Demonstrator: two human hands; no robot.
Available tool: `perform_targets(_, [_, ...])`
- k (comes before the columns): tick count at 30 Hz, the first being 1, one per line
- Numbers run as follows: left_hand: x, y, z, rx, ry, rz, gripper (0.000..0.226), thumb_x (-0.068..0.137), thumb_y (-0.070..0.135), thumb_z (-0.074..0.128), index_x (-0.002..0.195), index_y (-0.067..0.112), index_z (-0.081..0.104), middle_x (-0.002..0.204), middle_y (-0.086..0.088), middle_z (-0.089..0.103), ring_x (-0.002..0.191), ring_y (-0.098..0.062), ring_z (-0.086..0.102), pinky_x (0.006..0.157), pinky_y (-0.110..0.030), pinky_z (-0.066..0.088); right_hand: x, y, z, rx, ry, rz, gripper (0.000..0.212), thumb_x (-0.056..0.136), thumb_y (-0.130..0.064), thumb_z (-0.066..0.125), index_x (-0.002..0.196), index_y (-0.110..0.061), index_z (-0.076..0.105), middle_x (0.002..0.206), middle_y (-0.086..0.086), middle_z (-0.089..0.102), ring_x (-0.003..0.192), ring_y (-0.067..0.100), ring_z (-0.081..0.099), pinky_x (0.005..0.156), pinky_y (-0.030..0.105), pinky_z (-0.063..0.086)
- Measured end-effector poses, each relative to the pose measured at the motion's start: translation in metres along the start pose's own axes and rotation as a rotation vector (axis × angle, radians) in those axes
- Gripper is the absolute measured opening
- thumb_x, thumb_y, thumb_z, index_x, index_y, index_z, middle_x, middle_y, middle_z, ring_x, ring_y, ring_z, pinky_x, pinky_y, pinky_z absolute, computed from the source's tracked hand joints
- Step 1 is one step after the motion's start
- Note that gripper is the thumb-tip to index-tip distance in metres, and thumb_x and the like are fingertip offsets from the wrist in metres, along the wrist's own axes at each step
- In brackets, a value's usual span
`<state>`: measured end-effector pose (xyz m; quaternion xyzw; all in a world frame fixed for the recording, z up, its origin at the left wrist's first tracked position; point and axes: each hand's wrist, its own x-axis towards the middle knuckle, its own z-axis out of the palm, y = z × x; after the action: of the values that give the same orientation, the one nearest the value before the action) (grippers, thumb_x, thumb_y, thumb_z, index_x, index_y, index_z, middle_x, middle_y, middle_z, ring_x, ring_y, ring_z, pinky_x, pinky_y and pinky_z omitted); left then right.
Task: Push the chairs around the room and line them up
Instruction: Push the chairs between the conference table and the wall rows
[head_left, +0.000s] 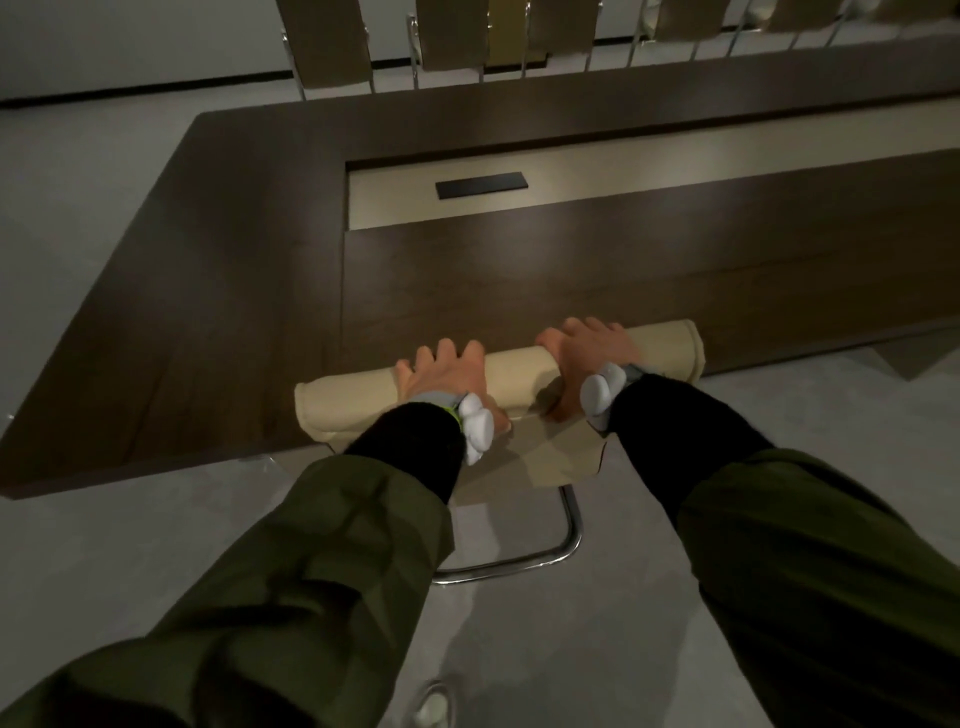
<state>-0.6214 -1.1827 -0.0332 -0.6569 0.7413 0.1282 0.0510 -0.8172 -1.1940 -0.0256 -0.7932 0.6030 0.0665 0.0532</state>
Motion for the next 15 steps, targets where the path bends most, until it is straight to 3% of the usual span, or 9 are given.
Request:
perform_targets(5, [-0.001, 0.001, 0.0, -0.023, -0.024, 0.014, 0.073, 0.059, 0.06, 0.078, 0.115, 0.03, 0.041, 0.115, -0.005, 0.041, 0.117, -0.038, 0.04, 0.103, -0.059, 0.024, -0.008, -0.006, 0.009, 0.028, 0.045, 0.097, 0.083, 0.057, -0.06, 0.077, 0.128, -0.033, 0.045, 0.116, 0.003, 0.048, 0.109, 0.03, 0.048, 0.094, 0.04, 0.032])
perform_targets(10, [-0.006, 0.002, -0.003, 0.0, -0.042, 0.016, 0.07, 0.061, 0.047, 0.08, 0.115, 0.027, 0.04, 0.119, -0.006, 0.04, 0.117, -0.039, 0.039, 0.099, -0.058, 0.026, -0.02, -0.021, 0.003, 0.072, 0.033, 0.195, 0.089, 0.067, -0.051, 0.08, 0.142, -0.03, 0.039, 0.135, 0.004, 0.045, 0.13, 0.031, 0.039, 0.113, 0.043, 0.022])
perform_targets(15, [-0.009, 0.008, -0.006, -0.023, -0.055, 0.011, 0.047, 0.083, 0.039, 0.068, 0.119, 0.023, 0.041, 0.129, -0.011, 0.041, 0.122, -0.039, 0.037, 0.099, -0.056, 0.025, -0.041, -0.03, 0.006, 0.1, 0.081, 0.246, 0.097, 0.072, -0.044, 0.078, 0.152, -0.028, 0.026, 0.155, 0.002, 0.029, 0.146, 0.027, 0.02, 0.117, 0.043, 0.017])
